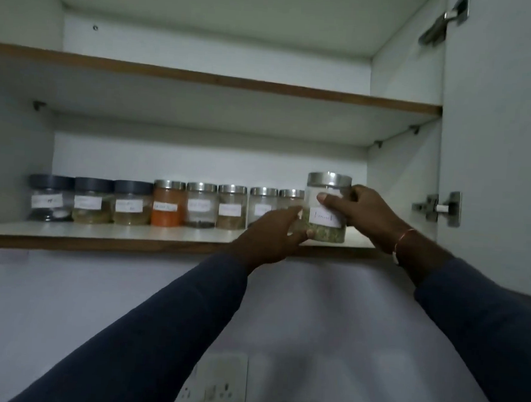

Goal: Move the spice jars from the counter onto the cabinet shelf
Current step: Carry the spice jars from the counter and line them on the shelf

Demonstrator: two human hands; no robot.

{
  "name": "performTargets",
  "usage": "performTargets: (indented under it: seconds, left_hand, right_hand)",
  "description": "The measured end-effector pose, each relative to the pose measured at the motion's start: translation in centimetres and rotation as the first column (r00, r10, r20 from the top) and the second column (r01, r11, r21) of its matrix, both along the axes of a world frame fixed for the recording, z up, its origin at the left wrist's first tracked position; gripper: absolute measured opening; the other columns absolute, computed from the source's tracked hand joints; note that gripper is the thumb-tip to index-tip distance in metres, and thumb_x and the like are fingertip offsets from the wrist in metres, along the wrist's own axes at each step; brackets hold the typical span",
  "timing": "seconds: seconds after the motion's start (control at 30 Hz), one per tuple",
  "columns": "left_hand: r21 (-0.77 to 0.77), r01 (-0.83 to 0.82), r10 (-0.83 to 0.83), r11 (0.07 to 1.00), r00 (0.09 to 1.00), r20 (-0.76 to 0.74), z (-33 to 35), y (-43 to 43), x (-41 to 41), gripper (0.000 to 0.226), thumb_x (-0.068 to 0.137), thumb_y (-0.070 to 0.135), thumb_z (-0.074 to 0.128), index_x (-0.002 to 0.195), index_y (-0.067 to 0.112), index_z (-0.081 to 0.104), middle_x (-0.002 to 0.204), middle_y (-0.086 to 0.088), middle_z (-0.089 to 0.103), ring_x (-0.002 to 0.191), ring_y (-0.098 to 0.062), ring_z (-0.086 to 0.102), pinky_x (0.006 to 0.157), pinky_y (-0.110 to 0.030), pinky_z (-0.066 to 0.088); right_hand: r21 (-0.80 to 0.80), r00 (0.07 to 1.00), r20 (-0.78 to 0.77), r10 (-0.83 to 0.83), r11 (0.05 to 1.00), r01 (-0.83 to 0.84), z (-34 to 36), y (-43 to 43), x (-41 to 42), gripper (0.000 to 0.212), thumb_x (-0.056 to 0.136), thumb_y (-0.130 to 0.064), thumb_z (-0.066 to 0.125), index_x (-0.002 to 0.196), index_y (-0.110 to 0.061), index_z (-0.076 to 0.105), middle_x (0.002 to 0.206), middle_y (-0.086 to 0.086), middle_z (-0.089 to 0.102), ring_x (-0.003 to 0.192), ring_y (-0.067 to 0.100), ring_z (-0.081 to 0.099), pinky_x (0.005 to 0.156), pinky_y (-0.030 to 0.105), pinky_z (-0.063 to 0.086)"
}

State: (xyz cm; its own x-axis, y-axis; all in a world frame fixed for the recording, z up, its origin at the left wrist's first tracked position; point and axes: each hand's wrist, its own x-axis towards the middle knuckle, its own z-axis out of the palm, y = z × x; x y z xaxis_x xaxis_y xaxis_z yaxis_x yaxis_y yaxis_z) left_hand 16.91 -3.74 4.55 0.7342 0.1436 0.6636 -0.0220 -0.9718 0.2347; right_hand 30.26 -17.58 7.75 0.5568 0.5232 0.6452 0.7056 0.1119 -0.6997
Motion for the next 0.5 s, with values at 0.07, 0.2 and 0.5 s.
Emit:
performTargets:
  seconds: [0.07, 0.2, 0.5]
  left_hand:
    - [0.050, -0.091, 0.100, 0.995, 0.969, -0.224, 1.0, 0.4, 1.8, 0.044, 0.098, 0.046, 0.036, 0.130, 0.021, 0.055, 0.135, -0.008, 0.056, 0.122, -0.026, 0.052, 0.106, -0.042, 0.036]
    - [0.088, -0.229, 0.238, 0.970, 0.794, -0.559, 2.6, -0.6, 4.0, 0.052, 0.101, 0.047, 0.024, 0.144, 0.022, 0.040, 0.154, -0.011, 0.031, 0.140, -0.028, 0.030, 0.115, -0.047, 0.020]
    - [-0.214, -0.297, 0.090, 0.930, 0.752, -0.653, 2.9, 0.5, 9.6, 0.059, 0.098, 0.052, 0.034, 0.148, 0.020, 0.032, 0.154, -0.007, 0.032, 0.137, -0.023, 0.034, 0.100, -0.030, 0.025]
  right_hand:
    - [-0.057, 0.998, 0.009, -0.060, 0.997, 0.061, 0.1, 0.8, 2.8, 0.053, 0.072, -0.045, 0.080, 0.113, -0.018, 0.061, 0.105, 0.004, 0.072, 0.092, 0.018, 0.072, 0.088, 0.043, 0.058]
    - [-0.117, 0.983, 0.092, -0.157, 0.979, 0.167, 0.2, 2.6, 7.4, 0.069, 0.077, -0.044, 0.076, 0.134, -0.030, 0.039, 0.115, 0.003, 0.061, 0.101, 0.024, 0.064, 0.092, 0.043, 0.054]
    - [-0.383, 0.965, 0.176, -0.195, 0.889, 0.249, 2.8, 7.5, 13.5, 0.056, 0.089, -0.036, 0.066, 0.133, -0.019, 0.034, 0.111, 0.006, 0.054, 0.079, 0.016, 0.056, 0.060, 0.026, 0.046]
